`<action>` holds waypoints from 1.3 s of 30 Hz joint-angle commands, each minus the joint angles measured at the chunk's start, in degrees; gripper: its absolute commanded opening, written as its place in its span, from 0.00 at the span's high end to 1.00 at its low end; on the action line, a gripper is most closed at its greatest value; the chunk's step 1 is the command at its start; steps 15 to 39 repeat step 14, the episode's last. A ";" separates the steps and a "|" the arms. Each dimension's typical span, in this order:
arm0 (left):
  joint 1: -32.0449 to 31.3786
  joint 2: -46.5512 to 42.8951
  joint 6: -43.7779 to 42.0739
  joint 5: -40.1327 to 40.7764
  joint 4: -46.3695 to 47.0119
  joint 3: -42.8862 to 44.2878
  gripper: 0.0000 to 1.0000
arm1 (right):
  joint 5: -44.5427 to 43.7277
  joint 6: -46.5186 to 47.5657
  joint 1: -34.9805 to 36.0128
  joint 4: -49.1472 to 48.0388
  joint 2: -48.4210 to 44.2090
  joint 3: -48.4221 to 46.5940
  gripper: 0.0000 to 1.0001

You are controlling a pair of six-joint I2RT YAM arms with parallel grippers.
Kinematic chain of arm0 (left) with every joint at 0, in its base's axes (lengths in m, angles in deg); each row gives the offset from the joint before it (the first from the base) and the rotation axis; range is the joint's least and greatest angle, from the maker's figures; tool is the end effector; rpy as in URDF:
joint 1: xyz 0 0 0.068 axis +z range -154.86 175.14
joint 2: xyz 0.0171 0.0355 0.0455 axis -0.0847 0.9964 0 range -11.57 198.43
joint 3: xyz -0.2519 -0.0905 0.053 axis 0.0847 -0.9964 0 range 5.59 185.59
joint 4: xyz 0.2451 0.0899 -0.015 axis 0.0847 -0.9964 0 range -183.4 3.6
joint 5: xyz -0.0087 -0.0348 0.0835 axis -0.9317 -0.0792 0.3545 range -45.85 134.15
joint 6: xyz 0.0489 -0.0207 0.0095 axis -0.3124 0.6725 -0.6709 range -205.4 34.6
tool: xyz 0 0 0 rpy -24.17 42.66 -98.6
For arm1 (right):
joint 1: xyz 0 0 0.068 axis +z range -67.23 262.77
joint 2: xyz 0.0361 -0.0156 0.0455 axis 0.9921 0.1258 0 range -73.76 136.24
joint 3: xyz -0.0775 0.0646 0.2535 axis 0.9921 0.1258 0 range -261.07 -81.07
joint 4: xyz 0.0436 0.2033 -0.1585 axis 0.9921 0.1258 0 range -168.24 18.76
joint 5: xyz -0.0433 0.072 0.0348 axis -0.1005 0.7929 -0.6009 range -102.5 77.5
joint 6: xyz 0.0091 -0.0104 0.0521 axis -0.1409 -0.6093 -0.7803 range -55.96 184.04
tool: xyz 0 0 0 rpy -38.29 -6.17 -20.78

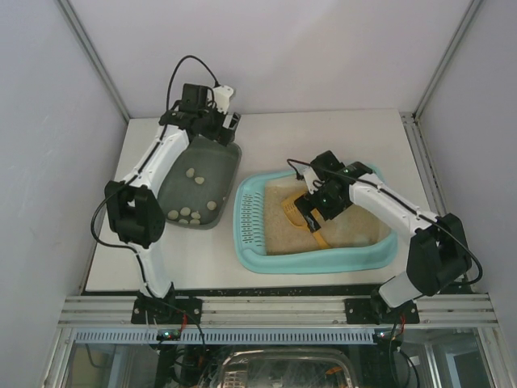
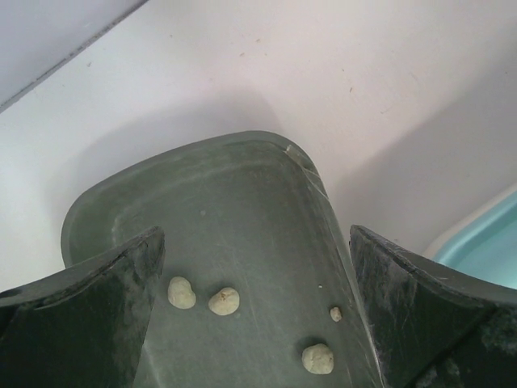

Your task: Clean the litter box

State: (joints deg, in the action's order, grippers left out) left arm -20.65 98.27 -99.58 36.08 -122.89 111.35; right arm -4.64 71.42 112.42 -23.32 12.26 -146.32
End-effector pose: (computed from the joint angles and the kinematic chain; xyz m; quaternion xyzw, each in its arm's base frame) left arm 0.4232 -0.1249 0.3331 0.2627 0.8677 -0.0698 0.4161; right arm 0.2402 0.1423 0.2403 -0.3224 0.9359 0.0907 0.1089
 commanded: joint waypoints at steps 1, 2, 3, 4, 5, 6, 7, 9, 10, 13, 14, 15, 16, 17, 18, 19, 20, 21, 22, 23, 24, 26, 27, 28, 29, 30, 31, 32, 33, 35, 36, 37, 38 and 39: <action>2.77 -2.96 0.52 -3.78 3.67 -1.18 0.00 | -11.64 -8.20 -0.61 1.94 0.62 -10.74 0.00; 3.17 -3.92 0.31 -4.05 3.76 -2.23 0.00 | -10.48 -11.57 -1.17 3.66 1.67 -14.43 0.00; 3.81 -4.84 0.13 -4.21 4.10 -3.42 0.00 | -9.45 -13.61 -1.34 5.43 3.11 -17.74 0.00; 4.15 -5.82 -0.01 -4.30 4.56 -4.75 0.00 | -11.14 -16.17 -0.83 5.83 3.99 -20.72 0.00; 4.37 -6.73 0.05 -4.38 5.29 -6.02 0.00 | -12.38 -17.91 0.19 6.27 4.86 -23.73 0.00; 4.47 -7.75 0.17 -4.42 6.06 -7.39 0.00 | -11.30 -18.28 0.83 6.37 5.41 -26.26 0.00; 4.59 -8.52 0.15 -4.41 6.74 -8.53 0.00 | -10.38 -18.63 1.33 6.05 5.75 -28.73 0.00; 4.57 -9.92 0.11 -4.34 7.61 -10.50 0.00 | -12.04 -20.72 1.72 5.63 6.75 -32.87 0.00; 4.62 -10.63 0.62 -3.94 8.53 -11.88 0.00 | -12.69 -21.28 1.73 5.63 7.23 -34.35 0.00; 5.15 -13.99 2.27 -3.15 13.34 -18.01 0.00 | -27.45 -24.70 3.67 1.32 6.32 -36.76 0.00; 5.31 -15.32 2.62 -2.67 15.30 -20.22 0.00 | -35.65 -27.19 4.38 0.29 6.20 -38.14 0.00; 5.31 -15.32 2.62 -2.67 15.30 -20.22 0.00 | -35.65 -27.19 4.38 0.29 6.20 -38.14 0.00; 5.31 -15.32 2.62 -2.67 15.30 -20.22 0.00 | -35.65 -27.19 4.38 0.29 6.20 -38.14 0.00; 5.31 -15.32 2.62 -2.67 15.30 -20.22 0.00 | -35.65 -27.19 4.38 0.29 6.20 -38.14 0.00; 5.31 -15.32 2.62 -2.67 15.30 -20.22 0.00 | -35.65 -27.19 4.38 0.29 6.20 -38.14 0.00; 5.31 -15.32 2.62 -2.67 15.30 -20.22 0.00 | -35.65 -27.19 4.38 0.29 6.20 -38.14 0.00; 5.31 -15.32 2.62 -2.67 15.30 -20.22 0.00 | -35.65 -27.19 4.38 0.29 6.20 -38.14 0.00; 5.31 -15.32 2.62 -2.67 15.30 -20.22 0.00 | -35.65 -27.19 4.38 0.29 6.20 -38.14 0.00; 5.31 -15.32 2.62 -2.67 15.30 -20.22 0.00 | -35.65 -27.19 4.38 0.29 6.20 -38.14 0.00; 5.31 -15.32 2.62 -2.67 15.30 -20.22 0.00 | -35.65 -27.19 4.38 0.29 6.20 -38.14 0.00; 5.31 -15.32 2.62 -2.67 15.30 -20.22 0.00 | -35.65 -27.19 4.38 0.29 6.20 -38.14 0.00; 5.31 -15.32 2.62 -2.67 15.30 -20.22 0.00 | -35.65 -27.19 4.38 0.29 6.20 -38.14 0.00; 5.31 -15.32 2.62 -2.67 15.30 -20.22 0.00 | -35.65 -27.19 4.38 0.29 6.20 -38.14 0.00; 5.31 -15.32 2.62 -2.67 15.30 -20.22 0.00 | -35.65 -27.19 4.38 0.29 6.20 -38.14 0.00; 5.31 -15.32 2.62 -2.67 15.30 -20.22 0.00 | -35.65 -27.19 4.38 0.29 6.20 -38.14 0.00; 5.31 -15.32 2.62 -2.67 15.30 -20.22 0.00 | -35.65 -27.19 4.38 0.29 6.20 -38.14 0.00; 5.31 -15.32 2.62 -2.67 15.30 -20.22 0.00 | -35.65 -27.19 4.38 0.29 6.20 -38.14 0.00; 5.31 -15.32 2.62 -2.67 15.30 -20.22 0.00 | -35.65 -27.19 4.38 0.29 6.20 -38.14 0.00; 5.31 -15.32 2.62 -2.67 15.30 -20.22 0.00 | -35.65 -27.19 4.38 0.29 6.20 -38.14 0.00; 5.31 -15.32 2.62 -2.67 15.30 -20.22 0.00 | -35.65 -27.19 4.38 0.29 6.20 -38.14 0.00; 5.31 -15.32 2.62 -2.67 15.30 -20.22 0.00 | -35.65 -27.19 4.38 0.29 6.20 -38.14 0.00; 5.31 -15.32 2.62 -2.67 15.30 -20.22 0.00 | -35.65 -27.19 4.38 0.29 6.20 -38.14 0.00; 5.31 -15.32 2.62 -2.67 15.30 -20.22 0.00 | -35.65 -27.19 4.38 0.29 6.20 -38.14 0.00; 5.31 -15.32 2.62 -2.67 15.30 -20.22 0.00 | -35.65 -27.19 4.38 0.29 6.20 -38.14 0.00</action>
